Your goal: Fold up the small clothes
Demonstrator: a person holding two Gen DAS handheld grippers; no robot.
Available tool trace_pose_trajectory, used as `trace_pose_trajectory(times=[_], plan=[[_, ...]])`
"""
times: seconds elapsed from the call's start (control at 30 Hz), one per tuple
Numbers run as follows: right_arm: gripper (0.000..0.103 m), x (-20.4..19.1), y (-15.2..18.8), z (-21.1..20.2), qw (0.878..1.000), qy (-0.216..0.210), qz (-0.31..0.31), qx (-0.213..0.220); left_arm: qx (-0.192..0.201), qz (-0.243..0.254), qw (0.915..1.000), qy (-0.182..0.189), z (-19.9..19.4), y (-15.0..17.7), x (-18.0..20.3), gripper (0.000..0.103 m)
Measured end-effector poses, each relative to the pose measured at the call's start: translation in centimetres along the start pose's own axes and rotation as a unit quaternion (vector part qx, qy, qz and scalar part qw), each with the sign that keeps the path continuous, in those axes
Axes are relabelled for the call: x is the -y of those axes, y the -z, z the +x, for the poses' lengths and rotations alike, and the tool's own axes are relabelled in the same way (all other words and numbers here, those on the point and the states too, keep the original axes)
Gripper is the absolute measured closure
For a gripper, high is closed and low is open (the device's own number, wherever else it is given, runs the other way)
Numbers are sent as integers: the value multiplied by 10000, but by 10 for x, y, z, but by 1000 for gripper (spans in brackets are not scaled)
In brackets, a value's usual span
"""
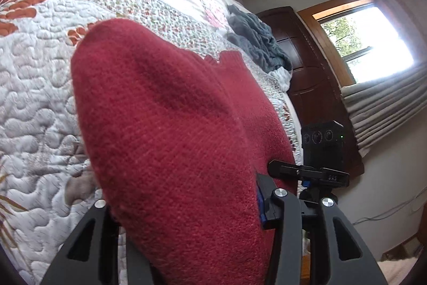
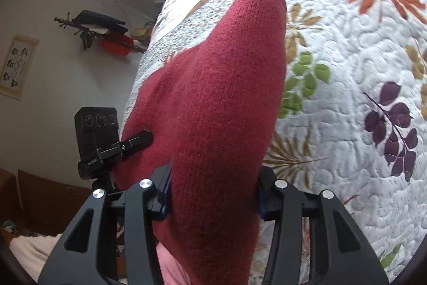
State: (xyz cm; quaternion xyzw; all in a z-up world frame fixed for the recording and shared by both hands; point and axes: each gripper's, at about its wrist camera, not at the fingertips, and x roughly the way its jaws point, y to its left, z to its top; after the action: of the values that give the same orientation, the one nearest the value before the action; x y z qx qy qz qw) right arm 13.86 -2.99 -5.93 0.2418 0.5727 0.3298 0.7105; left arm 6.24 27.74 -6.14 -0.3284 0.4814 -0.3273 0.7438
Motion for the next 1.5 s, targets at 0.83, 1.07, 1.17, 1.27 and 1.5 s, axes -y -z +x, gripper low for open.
trace_pose_trajectory(times=[0.83, 1.07, 1.17, 1.27, 1.5], plan=[[53, 65, 108, -4, 9963, 415, 744, -74, 506, 426, 9815, -1795, -37, 87, 10, 43], [80, 61, 125, -16, 9958, 242, 884, 91, 256, 277, 9723, -2307, -37, 110, -4, 44], [80, 60, 125, -15, 9955, 383, 866, 50, 199, 224, 9699, -2418, -36, 114, -15, 44], [80, 63, 126, -9, 9945, 453, 945, 32, 141, 178, 9694, -2444, -35, 116, -23, 44], [79, 72, 137, -5, 9932, 492, 1046, 98, 97, 198, 9690, -2461, -35, 123, -29, 44]])
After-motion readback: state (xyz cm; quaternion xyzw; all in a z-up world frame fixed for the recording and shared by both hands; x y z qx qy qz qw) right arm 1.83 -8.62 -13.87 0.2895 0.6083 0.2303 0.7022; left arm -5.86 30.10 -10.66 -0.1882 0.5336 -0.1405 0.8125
